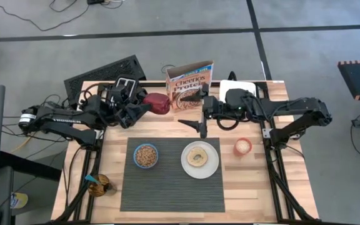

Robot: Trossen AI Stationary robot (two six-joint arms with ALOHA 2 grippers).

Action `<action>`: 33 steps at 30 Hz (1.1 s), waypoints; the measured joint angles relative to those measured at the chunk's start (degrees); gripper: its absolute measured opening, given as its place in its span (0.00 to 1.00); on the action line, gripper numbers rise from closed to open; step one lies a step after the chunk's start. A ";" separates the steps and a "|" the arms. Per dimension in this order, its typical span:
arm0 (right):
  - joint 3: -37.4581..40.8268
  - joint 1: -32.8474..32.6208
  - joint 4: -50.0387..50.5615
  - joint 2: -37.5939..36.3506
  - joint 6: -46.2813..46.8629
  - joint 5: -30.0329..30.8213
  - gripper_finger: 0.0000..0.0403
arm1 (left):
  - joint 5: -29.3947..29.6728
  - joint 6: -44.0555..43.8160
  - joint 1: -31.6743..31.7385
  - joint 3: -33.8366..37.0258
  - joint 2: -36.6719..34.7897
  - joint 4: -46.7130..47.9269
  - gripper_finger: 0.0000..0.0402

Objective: Arrange a breakfast setting
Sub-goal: Put the apple on the gray placemat

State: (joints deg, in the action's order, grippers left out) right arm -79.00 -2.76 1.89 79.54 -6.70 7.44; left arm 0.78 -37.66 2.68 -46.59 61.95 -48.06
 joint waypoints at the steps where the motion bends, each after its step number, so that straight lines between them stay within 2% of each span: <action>1: 0.00 0.00 1.04 0.02 1.05 0.00 0.97 | 0.36 -0.56 0.00 0.00 0.02 0.46 0.58; 7: 0.11 0.00 2.44 1.54 3.12 0.00 0.97 | 3.45 -2.06 0.00 0.00 0.02 4.15 0.58; 17: 0.00 -0.10 -10.45 0.37 -4.09 0.12 0.97 | 4.90 -3.50 -0.17 -0.01 0.32 3.32 0.59; 20: 0.00 -0.09 -14.04 1.28 -5.93 0.13 0.97 | 6.17 -3.81 -1.00 0.00 2.10 1.83 0.59; 26: -0.06 -0.11 -17.35 2.49 -7.26 0.02 0.96 | 5.45 -6.52 -1.29 -0.02 6.23 -7.08 0.59; 33: -0.02 -0.11 -18.17 4.01 -7.49 -1.01 0.96 | 6.80 -7.87 -1.29 -0.05 7.47 -8.21 0.59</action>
State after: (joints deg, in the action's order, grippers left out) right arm -79.02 -2.87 -16.27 83.55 -14.19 6.43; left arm 7.58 -45.53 1.39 -46.64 69.42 -56.27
